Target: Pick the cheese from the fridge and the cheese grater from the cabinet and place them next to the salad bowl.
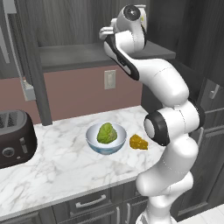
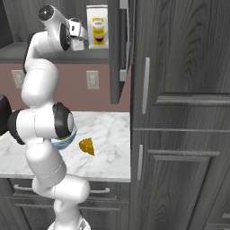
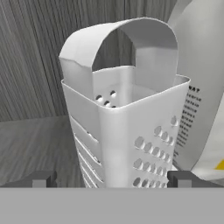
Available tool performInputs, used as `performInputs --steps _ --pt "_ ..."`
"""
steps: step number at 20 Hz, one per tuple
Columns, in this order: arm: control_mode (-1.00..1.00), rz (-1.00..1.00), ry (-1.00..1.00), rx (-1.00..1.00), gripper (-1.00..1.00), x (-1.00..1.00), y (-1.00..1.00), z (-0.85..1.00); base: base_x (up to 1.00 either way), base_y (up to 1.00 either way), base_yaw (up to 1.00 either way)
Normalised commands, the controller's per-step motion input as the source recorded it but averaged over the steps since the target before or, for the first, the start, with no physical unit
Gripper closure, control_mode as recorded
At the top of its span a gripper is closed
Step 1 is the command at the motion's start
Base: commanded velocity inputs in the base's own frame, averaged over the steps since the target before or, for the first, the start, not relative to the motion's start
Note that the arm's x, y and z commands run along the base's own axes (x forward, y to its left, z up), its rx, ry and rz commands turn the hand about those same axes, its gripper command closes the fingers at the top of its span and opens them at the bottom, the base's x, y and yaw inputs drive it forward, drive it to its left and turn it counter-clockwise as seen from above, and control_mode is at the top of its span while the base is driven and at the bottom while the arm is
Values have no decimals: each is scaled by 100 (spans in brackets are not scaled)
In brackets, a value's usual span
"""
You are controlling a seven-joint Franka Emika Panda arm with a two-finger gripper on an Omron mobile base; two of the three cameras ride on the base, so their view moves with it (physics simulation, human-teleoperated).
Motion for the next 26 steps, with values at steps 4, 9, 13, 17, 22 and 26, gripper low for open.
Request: performInputs --steps 4,9,13,17,22,26 --pt "-100 -4 0 0 -100 0 2 -10 0 0 0" --pt "-100 -7 -3 0 -100 0 1 -15 0 0 0" --pt "-100 -5 -9 -1 -100 0 0 -9 0 0 0" --pt "-100 -7 -6 0 -100 6 0 -5 0 0 0" --pt "-100 -5 -1 0 -100 2 0 -1 0 0 0" --pt "-100 0 0 0 -100 0 0 0 0 0 0"
